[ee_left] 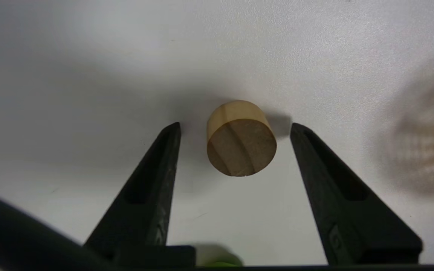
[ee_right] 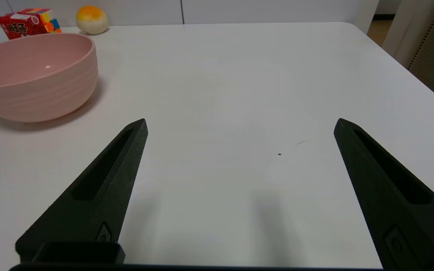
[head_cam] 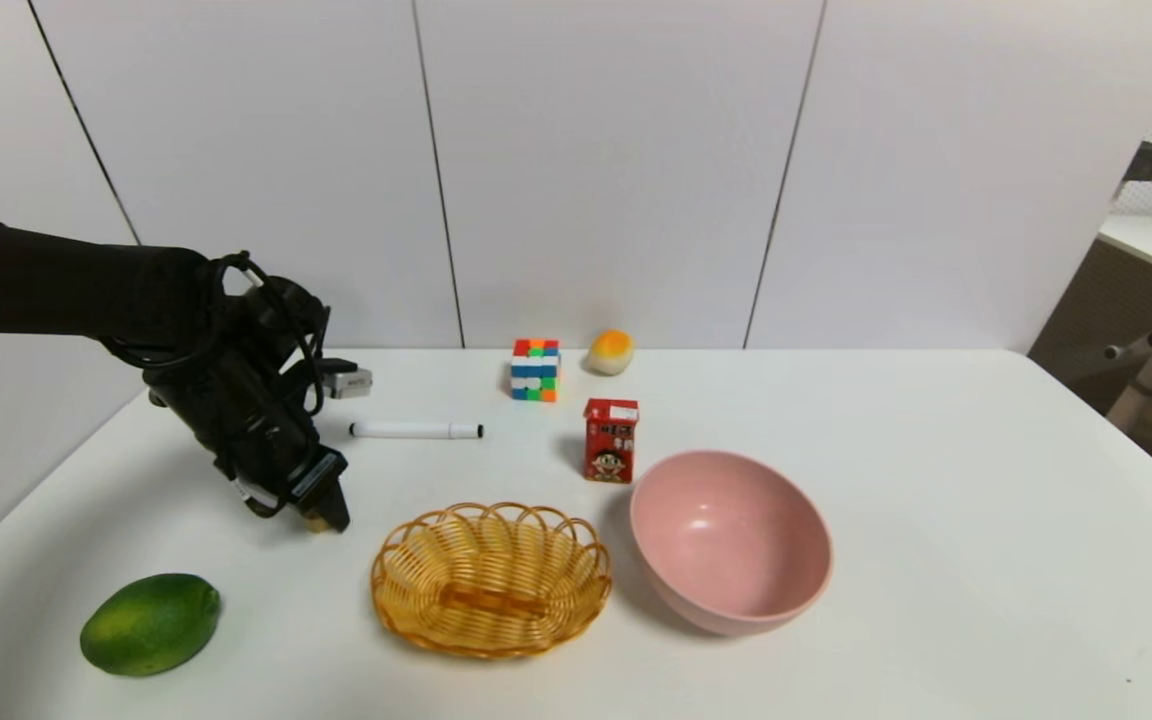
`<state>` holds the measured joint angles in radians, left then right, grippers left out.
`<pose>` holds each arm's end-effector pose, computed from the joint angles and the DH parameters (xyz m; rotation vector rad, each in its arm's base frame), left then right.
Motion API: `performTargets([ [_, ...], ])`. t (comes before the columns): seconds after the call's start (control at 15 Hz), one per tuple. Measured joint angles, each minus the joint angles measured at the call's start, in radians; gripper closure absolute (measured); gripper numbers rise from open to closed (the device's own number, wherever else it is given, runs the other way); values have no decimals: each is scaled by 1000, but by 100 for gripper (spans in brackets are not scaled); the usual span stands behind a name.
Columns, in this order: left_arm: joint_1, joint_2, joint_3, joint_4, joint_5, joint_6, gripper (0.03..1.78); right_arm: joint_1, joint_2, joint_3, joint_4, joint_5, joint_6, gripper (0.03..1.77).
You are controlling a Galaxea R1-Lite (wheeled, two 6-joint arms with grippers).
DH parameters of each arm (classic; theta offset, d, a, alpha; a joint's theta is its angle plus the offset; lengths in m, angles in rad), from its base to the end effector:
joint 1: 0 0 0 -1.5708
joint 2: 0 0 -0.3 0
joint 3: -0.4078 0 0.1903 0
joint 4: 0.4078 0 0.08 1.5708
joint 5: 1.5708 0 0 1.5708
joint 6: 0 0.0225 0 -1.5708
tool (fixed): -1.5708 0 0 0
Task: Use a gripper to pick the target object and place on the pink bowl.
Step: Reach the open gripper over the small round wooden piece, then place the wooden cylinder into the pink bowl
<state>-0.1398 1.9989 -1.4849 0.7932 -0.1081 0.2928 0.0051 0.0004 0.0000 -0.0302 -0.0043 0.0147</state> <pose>0.3368 -0.0498 0.1539 0.2691 1.2697 -0.4018 -0.0228 -0.0002 0.0786 0.0148 -0.0298 0.0010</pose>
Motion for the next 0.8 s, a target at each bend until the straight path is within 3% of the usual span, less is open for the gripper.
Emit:
performTargets([
  [0.13,-3,1,0,0,0,-1,100,0,0,0,0,0,0,9],
  [0.27,-4,2,0,0,1,-1,130,0,0,0,0,0,1,9],
  [0.8,-23,-81,-28,8,1,-4,130,0,0,0,0,0,0,9],
])
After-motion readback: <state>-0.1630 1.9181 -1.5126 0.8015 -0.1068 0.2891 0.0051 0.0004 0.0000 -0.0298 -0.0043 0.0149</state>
